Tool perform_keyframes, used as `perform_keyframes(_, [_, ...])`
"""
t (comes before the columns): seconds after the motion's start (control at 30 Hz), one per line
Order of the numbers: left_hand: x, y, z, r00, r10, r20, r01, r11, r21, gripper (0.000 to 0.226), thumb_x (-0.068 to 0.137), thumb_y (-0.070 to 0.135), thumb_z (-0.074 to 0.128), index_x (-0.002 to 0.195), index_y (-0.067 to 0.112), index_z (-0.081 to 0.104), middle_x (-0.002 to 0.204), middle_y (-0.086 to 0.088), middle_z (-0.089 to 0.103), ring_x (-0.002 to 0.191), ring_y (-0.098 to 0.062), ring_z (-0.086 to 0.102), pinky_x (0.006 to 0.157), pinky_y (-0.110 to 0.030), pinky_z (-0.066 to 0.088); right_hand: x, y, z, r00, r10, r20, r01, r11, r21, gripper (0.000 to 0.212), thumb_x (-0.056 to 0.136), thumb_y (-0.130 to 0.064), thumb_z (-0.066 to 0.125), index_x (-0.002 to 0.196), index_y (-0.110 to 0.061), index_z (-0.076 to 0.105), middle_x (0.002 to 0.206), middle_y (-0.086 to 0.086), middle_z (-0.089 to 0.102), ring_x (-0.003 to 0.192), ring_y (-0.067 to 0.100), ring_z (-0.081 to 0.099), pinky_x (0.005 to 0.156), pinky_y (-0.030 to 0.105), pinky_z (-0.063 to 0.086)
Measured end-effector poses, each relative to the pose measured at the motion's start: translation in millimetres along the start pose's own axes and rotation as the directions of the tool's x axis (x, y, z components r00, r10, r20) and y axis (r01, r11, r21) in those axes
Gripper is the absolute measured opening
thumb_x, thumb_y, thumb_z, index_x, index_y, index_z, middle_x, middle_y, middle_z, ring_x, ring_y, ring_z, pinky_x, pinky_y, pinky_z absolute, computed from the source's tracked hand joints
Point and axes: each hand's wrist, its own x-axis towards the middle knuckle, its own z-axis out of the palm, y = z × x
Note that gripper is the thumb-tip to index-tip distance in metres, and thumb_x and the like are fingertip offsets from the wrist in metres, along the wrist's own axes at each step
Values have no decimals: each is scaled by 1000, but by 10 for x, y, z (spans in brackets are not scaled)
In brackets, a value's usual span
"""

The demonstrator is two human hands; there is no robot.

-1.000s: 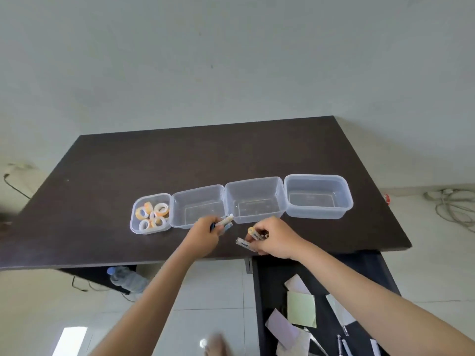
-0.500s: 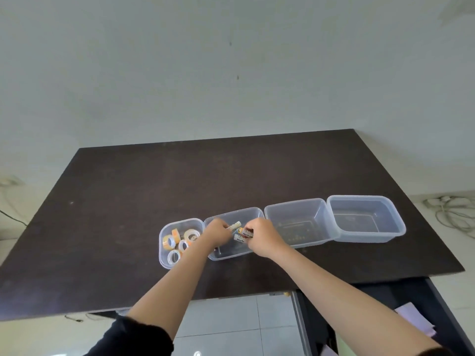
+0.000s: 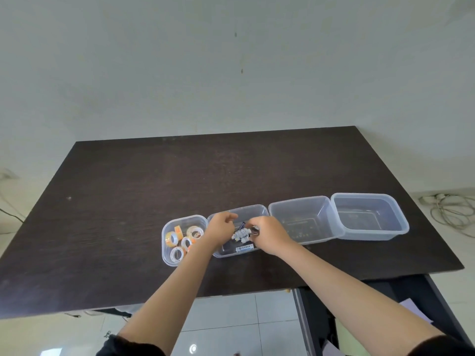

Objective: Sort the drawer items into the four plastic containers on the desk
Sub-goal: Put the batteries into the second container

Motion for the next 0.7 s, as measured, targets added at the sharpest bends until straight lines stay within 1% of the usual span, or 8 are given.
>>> perform_keyframes(0.07, [-103,10,30,998,31,-52,-32,999,-16,37,93,-3,35,119,6,61,124,-10,61,101,-13,53,81,-21,41,-80,14,-61,998,-58,-27,59,997,42,35,85,-4,59,116,-17,66,108,7,70,94,24,64,78,35,53])
perform_keyframes(0.13, [-250,36,101,993,63,-97,-65,998,-24,34,93,-2,37,115,5,62,119,-9,64,104,-15,56,87,-23,41,-180,47,-116,991,-121,-50,125,990,73,28,88,-4,57,111,-14,68,104,9,70,89,24,64,77,35,53])
perform_keyframes(0.27, [-611,82,380,984,75,-160,-82,996,-36,29,94,2,42,111,9,64,109,0,64,102,-15,58,87,-23,42,-408,234,-185,970,-228,-83,237,964,122,22,86,-4,61,103,-11,72,100,9,70,85,23,65,77,36,55])
perform_keyframes(0.37, [-895,94,729,977,117,-181,-123,992,-25,24,91,2,45,96,15,65,99,2,66,98,-16,61,88,-23,43,-649,499,-249,958,-278,-71,285,948,140,15,82,-6,65,95,-10,73,91,6,69,77,18,60,74,34,52])
perform_keyframes(0.4, [-992,98,879,976,121,-180,-125,992,-11,24,90,3,46,94,16,65,97,2,67,96,-17,62,86,-24,44,-754,611,-282,958,-280,-54,285,948,144,14,82,-7,66,93,-11,73,89,5,69,76,17,59,74,34,52])
perform_keyframes(0.5, [-1263,98,1415,985,96,-144,-95,995,10,22,89,5,48,98,13,67,98,1,69,93,-16,62,82,-24,46,-1100,1065,-363,969,-245,17,239,959,152,12,82,-11,66,92,-14,72,89,0,68,76,15,61,75,33,54])
perform_keyframes(0.6, [-1509,110,2023,998,62,-32,-62,998,25,20,92,10,49,103,14,65,97,2,66,91,-15,61,76,-20,46,-1463,1648,-422,980,-181,86,170,978,120,13,84,-13,66,95,-16,72,91,-2,68,77,12,62,76,31,55])
perform_keyframes(0.7, [-1712,124,2622,998,24,66,-27,998,48,21,92,13,48,106,16,64,95,6,63,89,-11,59,72,-17,43,-1809,2301,-441,986,-60,156,49,996,76,15,85,-15,64,97,-17,71,90,-3,69,79,11,64,76,33,56])
